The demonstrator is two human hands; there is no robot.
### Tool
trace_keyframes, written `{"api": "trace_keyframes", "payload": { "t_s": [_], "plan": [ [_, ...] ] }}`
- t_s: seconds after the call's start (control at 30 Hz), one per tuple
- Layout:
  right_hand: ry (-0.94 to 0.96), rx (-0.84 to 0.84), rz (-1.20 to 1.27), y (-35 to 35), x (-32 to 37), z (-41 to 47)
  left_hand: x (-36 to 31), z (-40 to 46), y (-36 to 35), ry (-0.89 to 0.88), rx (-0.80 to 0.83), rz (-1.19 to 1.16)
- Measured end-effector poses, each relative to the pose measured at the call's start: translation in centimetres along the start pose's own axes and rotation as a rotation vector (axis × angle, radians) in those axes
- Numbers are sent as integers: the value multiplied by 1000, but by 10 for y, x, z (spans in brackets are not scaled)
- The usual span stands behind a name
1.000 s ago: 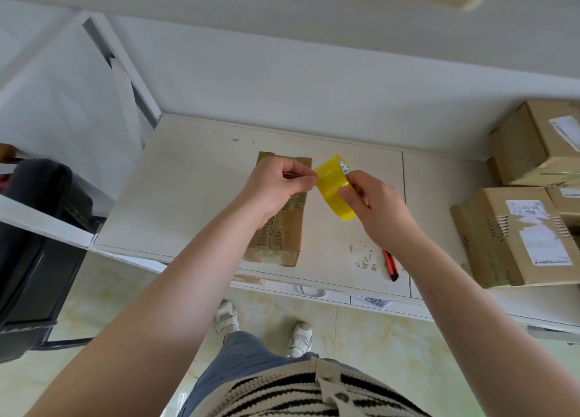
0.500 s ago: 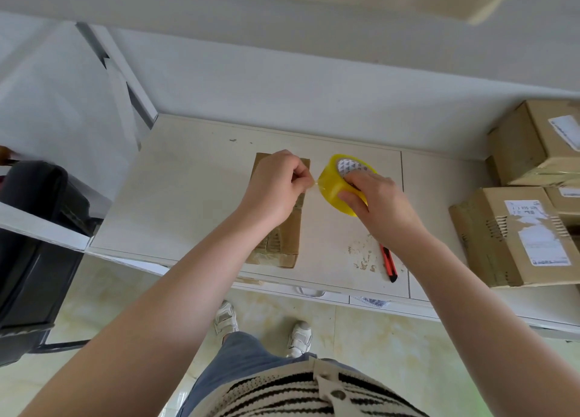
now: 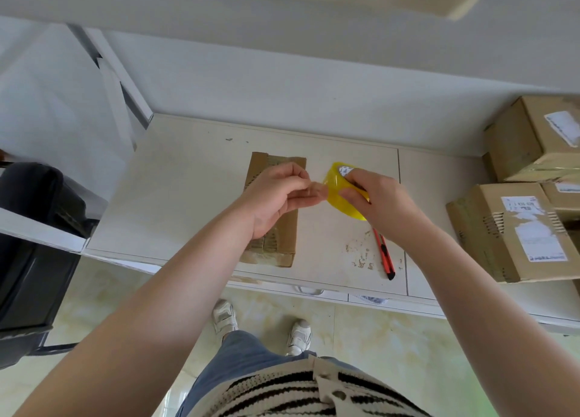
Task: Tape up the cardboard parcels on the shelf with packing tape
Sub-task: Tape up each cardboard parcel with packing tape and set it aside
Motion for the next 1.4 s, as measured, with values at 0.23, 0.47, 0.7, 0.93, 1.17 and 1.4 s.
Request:
{"api": "trace_keyframes", "payload": {
  "t_s": [0.23,0.47,0.7,0.93,1.17,1.4],
  "plan": [
    [51,62,-60,-3,12,0,7,4,6,89,-73,1],
    [39,67,-62,-5,17,-3,9,1,8,140,-65,82],
    [-31,45,-74,-7,14,0,6,-1,7,119,-43,127],
    [-19,51,-83,-8,13,-2,8,-1,8,125,-14,89],
    [8,48,-72,-8,13,-3,10,2,9,169,27,49],
    [20,47,-49,-9,12,-3,12,3,9,159,33,159]
  ]
}}
Point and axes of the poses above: each hand's wrist, its own z-axis towards the middle knuckle, its own y-axis out of the back of the hand, x = y × z, the point moved 6 cm from there along z, towards the middle knuckle, and after that the axes turned 1 degree about z, right-handed, at the moved point
